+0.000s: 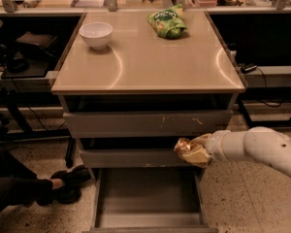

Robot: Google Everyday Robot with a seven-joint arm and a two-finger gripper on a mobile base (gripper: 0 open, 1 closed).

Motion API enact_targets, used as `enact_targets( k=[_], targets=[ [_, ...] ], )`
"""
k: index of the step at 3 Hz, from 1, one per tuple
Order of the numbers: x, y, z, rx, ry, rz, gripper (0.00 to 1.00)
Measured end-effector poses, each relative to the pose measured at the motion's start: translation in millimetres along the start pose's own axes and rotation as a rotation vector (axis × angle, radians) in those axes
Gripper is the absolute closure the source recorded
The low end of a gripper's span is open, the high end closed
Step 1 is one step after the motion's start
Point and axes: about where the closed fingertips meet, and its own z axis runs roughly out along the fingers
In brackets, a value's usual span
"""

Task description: Pick orange can from bottom drawer and place on counter

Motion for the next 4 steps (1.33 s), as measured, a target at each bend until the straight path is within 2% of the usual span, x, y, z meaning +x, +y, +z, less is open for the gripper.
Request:
enact_targets(
  k=[1, 2, 3, 4],
  targets=[
    [-47, 12, -88, 0.105, -0.026, -0.129, 1.0],
    [-138, 16, -162, 0.203, -0.046, -0.269, 1.0],
    [-205, -12, -219, 0.292, -0.008, -0.328, 1.0],
    [-237, -66, -228, 0.337, 0.034, -0.261, 1.0]
  ],
)
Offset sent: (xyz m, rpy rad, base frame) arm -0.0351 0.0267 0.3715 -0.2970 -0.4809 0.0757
